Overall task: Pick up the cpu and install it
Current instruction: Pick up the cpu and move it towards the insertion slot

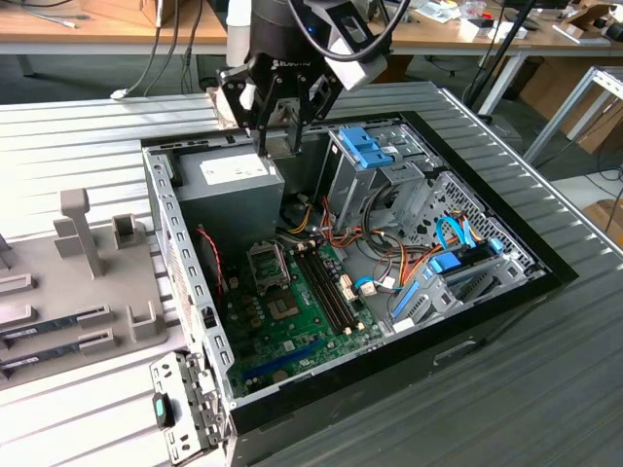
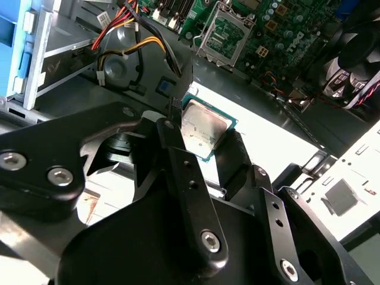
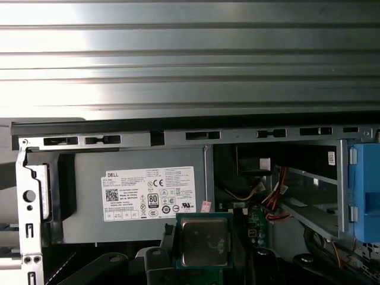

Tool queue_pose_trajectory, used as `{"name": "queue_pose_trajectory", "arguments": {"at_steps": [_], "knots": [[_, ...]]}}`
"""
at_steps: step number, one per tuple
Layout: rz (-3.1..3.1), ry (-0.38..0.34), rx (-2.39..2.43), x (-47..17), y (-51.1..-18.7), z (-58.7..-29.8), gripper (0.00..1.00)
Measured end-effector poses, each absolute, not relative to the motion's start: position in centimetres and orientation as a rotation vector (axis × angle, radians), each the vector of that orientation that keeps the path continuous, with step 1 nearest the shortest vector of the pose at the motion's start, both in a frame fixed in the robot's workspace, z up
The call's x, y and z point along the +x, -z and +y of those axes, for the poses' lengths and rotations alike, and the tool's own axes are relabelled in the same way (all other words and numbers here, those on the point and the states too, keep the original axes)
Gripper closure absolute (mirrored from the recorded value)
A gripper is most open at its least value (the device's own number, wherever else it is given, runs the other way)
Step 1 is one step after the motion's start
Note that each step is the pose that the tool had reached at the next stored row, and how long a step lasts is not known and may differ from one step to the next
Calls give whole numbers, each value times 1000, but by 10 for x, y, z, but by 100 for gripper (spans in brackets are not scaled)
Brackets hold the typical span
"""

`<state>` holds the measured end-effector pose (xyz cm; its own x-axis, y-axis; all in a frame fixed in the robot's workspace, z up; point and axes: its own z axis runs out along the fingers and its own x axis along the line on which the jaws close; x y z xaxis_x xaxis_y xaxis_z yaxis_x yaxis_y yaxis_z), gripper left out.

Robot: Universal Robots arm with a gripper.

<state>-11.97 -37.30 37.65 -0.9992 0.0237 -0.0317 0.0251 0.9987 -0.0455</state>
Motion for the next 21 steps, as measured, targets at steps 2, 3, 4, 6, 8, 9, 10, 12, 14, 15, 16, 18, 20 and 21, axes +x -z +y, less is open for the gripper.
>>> {"name": "queue_pose_trajectory", "arguments": {"at_steps": [2,3,4,6,8,9,10,12,14,15,16,18,20,21], "knots": [[3109,71,38,-118,-376,-373,53],[3109,71,38,-117,-376,-373,53],[3109,71,38,-116,-376,-373,53],[3109,71,38,-115,-376,-373,53],[3109,71,38,-112,-376,-373,53],[3109,71,38,-111,-376,-373,53],[3109,71,38,-110,-376,-373,53],[3109,71,38,-109,-376,-373,53],[3109,71,38,-108,-376,-373,53],[3109,71,38,-107,-376,-373,53],[3109,71,38,-107,-376,-373,53],[3109,71,38,-106,-376,-373,53],[3109,71,38,-104,-376,-373,53],[3109,71,38,-103,-376,-373,53]]}}
